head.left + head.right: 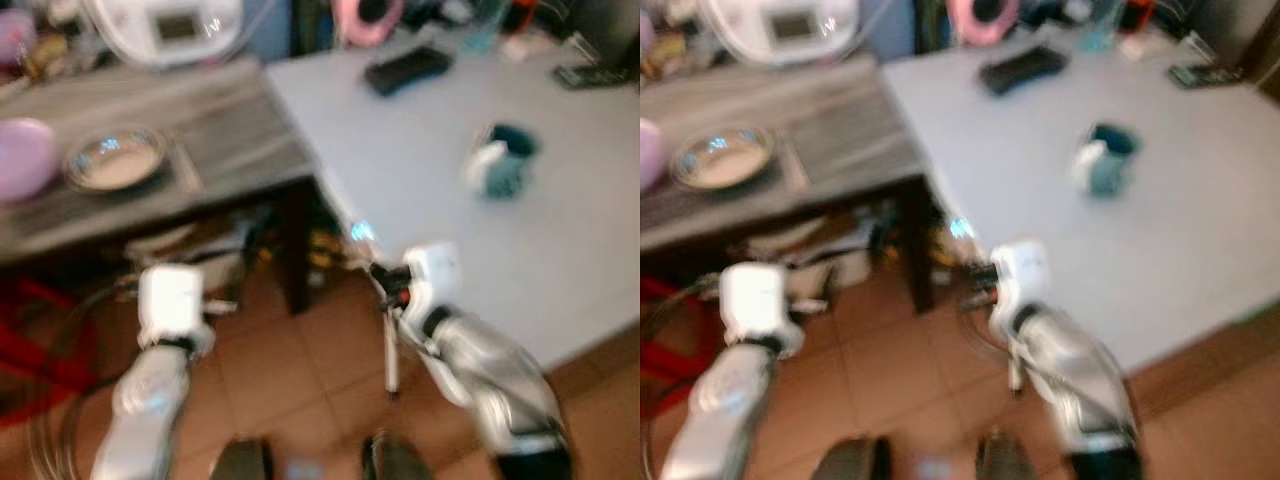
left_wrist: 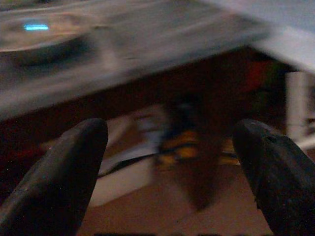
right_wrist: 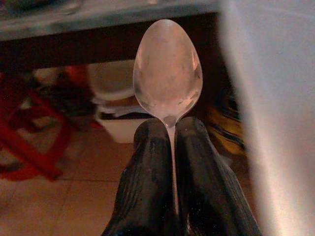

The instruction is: Setting the table

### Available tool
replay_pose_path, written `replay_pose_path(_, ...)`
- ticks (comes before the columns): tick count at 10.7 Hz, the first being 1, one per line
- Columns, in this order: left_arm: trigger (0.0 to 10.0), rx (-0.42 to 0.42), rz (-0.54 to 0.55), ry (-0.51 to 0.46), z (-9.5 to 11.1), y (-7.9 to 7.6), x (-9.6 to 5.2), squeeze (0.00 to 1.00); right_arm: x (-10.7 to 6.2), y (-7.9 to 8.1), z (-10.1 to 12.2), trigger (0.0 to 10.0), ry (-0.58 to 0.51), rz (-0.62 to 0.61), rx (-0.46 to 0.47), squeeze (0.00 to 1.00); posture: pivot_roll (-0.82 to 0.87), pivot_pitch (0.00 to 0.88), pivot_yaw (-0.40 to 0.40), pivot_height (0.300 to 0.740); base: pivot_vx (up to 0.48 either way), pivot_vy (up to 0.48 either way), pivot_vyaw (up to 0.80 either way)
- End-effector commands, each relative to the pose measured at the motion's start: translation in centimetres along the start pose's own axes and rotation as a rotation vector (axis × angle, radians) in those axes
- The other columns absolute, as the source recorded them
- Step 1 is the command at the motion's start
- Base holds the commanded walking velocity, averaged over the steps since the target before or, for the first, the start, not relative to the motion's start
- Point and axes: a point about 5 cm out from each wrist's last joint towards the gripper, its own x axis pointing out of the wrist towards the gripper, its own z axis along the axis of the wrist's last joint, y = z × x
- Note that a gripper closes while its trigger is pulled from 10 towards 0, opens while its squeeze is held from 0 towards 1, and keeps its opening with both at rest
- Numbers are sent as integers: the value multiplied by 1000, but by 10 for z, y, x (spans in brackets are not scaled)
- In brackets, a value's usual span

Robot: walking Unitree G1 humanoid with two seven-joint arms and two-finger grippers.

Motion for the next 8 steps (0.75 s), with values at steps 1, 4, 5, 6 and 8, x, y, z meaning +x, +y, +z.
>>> replay_pose_path(1, 10000, 1, 4, -7, 0, -3, 1, 0, -2, -9, 5, 0, -31, -37, -26, 0, 19, 142, 20, 740, 0, 480, 0)
replay_pose_path(4, 10000, -10, 11, -9, 0, -4, 0, 0, -1, -11, 25, 0, -156, -76, -32, 0, 20, 132, 20, 740, 0, 452, 0)
replay_pose_path(5, 10000, -10, 2, -17, 2, -7, 1, 0, 0, -12, 30, 10000, -186, -100, -73, 0, 22, 126, 15, 740, 0, 0, 0)
replay_pose_path(6, 10000, -14, -4, -31, 5, -11, 3, 0, 2, -16, 36, 10000, -216, -131, -84, 0, 27, 123, 13, 740, 0, 0, 456)
replay_pose_path(8, 10000, -19, -25, -45, 8, -15, 3, 0, 3, -18, 40, 10000, -243, -138, -87, 0, 27, 122, 15, 740, 174, 0, 800)
